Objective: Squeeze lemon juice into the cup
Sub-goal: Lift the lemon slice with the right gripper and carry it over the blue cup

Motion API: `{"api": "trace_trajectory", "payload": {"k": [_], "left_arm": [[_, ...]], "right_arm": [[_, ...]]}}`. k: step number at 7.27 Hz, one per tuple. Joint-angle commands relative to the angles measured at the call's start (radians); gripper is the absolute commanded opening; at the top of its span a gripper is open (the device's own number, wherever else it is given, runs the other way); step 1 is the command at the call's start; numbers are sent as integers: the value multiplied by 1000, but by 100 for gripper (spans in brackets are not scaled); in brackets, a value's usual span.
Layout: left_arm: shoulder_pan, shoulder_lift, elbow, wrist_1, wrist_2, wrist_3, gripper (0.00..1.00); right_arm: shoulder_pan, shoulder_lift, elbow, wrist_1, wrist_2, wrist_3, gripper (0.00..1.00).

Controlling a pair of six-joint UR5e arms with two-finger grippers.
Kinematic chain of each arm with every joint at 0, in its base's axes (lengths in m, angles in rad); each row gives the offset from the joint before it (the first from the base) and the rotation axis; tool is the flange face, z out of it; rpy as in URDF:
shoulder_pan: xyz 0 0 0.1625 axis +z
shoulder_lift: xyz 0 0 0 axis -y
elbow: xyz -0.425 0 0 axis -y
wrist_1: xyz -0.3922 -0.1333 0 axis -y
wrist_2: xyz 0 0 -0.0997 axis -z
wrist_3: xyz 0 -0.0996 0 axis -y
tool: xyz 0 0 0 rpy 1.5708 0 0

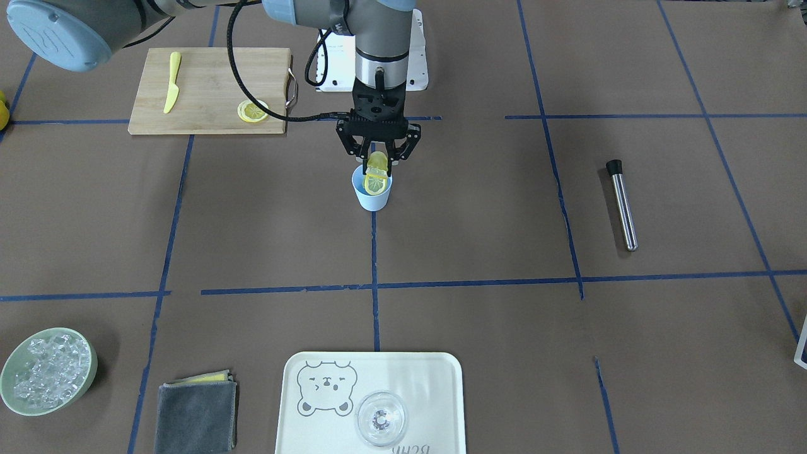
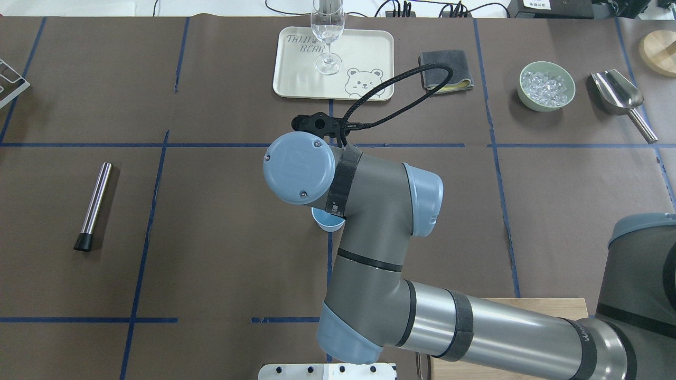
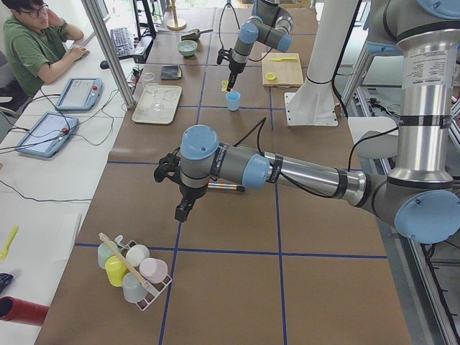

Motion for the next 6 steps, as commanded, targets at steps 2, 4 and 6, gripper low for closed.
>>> {"api": "trace_trajectory", "payload": {"k": [2, 4, 6], "left_arm": [[2, -1, 0, 0, 0, 0, 100], [0, -1, 0, 0, 0, 0, 100], [0, -1, 0, 0, 0, 0, 100]], "right_arm": [[-20, -32, 6, 0, 29, 4, 47], [-41, -32, 15, -2, 29, 12, 48], [-41, -32, 17, 0, 28, 12, 54]]}}
